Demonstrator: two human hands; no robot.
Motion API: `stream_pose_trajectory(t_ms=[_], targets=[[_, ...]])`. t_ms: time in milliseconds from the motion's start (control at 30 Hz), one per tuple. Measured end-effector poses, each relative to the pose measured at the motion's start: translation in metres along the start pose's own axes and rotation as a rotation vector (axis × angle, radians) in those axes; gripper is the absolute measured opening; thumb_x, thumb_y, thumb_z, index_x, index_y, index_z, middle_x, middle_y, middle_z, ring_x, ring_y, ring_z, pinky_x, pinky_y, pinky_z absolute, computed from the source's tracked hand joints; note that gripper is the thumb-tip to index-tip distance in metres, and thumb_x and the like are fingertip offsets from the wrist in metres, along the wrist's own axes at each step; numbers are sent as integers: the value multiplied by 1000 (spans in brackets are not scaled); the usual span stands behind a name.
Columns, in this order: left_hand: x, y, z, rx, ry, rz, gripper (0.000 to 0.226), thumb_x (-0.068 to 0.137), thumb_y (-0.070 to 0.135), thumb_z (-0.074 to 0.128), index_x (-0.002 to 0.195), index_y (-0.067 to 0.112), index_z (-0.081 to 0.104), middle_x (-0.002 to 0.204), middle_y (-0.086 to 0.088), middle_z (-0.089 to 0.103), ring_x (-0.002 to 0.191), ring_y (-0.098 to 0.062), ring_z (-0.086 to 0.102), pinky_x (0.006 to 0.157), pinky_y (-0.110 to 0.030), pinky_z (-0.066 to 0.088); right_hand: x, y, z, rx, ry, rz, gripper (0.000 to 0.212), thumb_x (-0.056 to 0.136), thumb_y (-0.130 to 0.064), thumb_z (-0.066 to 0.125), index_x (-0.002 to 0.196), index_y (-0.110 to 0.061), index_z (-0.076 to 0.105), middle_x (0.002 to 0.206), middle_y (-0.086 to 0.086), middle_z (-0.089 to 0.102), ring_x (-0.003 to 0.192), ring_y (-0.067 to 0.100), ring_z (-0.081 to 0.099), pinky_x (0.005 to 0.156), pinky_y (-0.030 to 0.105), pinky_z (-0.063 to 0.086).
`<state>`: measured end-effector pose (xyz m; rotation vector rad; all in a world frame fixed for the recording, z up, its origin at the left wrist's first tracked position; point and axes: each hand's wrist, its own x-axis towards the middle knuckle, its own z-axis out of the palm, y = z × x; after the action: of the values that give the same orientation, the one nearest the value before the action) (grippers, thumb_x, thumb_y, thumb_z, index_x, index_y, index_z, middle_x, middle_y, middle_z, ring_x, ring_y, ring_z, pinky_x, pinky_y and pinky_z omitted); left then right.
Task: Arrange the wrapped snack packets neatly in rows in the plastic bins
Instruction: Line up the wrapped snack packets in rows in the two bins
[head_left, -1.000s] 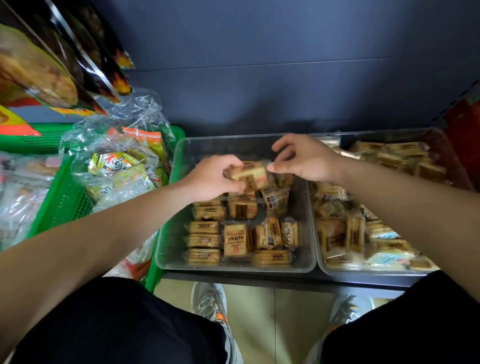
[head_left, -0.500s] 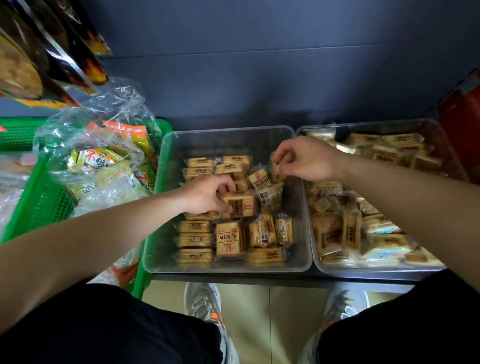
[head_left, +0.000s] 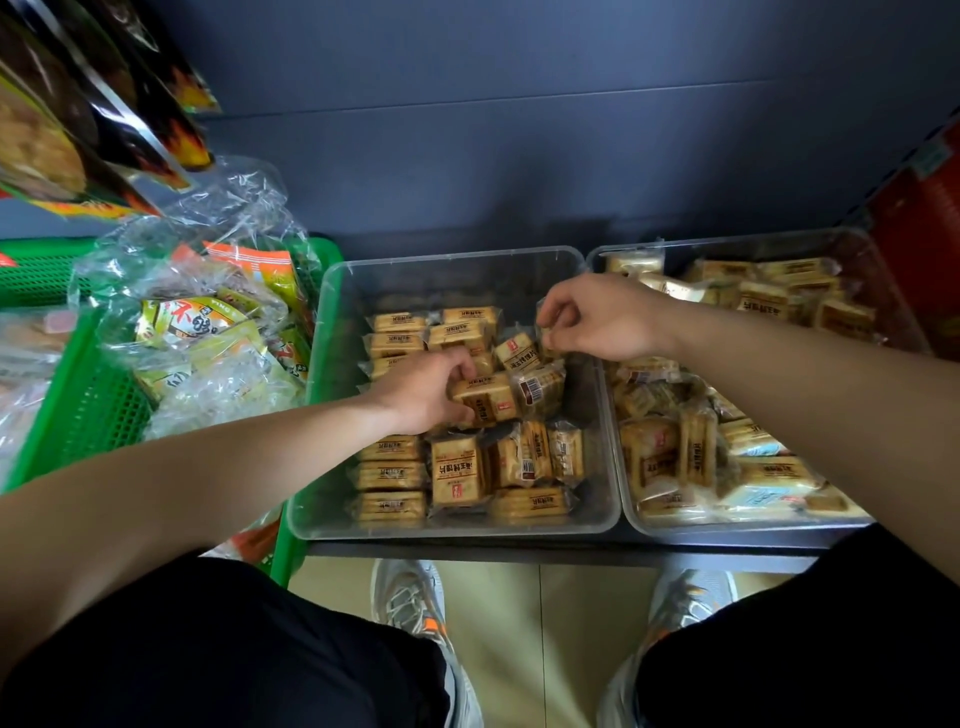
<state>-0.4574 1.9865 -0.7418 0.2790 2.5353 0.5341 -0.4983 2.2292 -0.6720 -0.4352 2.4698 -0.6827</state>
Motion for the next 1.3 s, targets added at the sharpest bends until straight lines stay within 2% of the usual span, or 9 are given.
stream_pose_trajectory(t_ms=[200,300,467,600,667,833,1000,1100,1300], targets=[[3,4,-12,236,-47,46,44,83,34,82,120,31,58,106,8,67,87,-13,62,61,-22,43,-2,-2,0,-6,-38,14,29,96,-33,66,123,-21,66,106,-7,66,103,14,62,91,30,49],[2,-2,-18,217,-99,-2,48,85,34,80,128,33,57,114,7,65,93,-13,63,73,-27,52,-4,-2,0,-20,-42,11,28,97,-33,66,121,-21,66,105,-8,64,105,15,61,94,34,50],[-3,-9,-35,-32,1,-14,44,81,31,84,120,31,65,113,7,66,99,-15,62,84,-32,48,-4,-15,6,-23,72,-89,24,97,-25,64,121,-22,65,103,-9,67,92,5,62,72,19,42],[-10,-6,-48,-170,137,7,43,74,33,89,112,33,67,100,12,68,93,-11,62,78,-25,39,8,-45,27,-37,43,-188,40,96,-27,65,135,-30,56,115,-8,54,96,9,55,88,32,44],[-13,-6,-48,-200,170,30,39,74,32,89,106,32,68,96,16,68,91,-8,63,77,-23,40,18,-52,35,-106,-7,-196,33,96,-30,63,129,-32,58,111,-8,56,102,15,57,92,42,46],[-18,-24,-45,-258,203,17,41,75,31,88,109,33,64,104,14,70,96,1,63,86,-21,44,29,-47,35,-145,-124,-172,25,96,-30,66,120,-29,63,102,-10,64,93,12,60,82,37,49],[-26,-45,-43,132,-16,11,14,92,30,74,105,32,69,101,15,67,95,-11,66,82,-28,48,29,-35,40,-278,-202,-80,36,87,-29,74,120,-22,64,95,-9,62,89,13,60,75,30,49],[-27,-49,-39,413,-162,6,14,96,31,66,109,37,70,103,14,63,95,-13,61,77,-26,44,31,-38,50,-256,-209,-99,33,87,-31,76,117,-20,67,96,-8,66,88,12,63,79,32,53],[-25,-52,-41,365,-172,-24,21,96,37,65,117,36,66,113,11,66,99,-15,62,84,-33,52,33,-40,75,-384,-138,-144,34,89,-39,73,119,-24,66,98,-5,61,92,18,61,73,31,47]])
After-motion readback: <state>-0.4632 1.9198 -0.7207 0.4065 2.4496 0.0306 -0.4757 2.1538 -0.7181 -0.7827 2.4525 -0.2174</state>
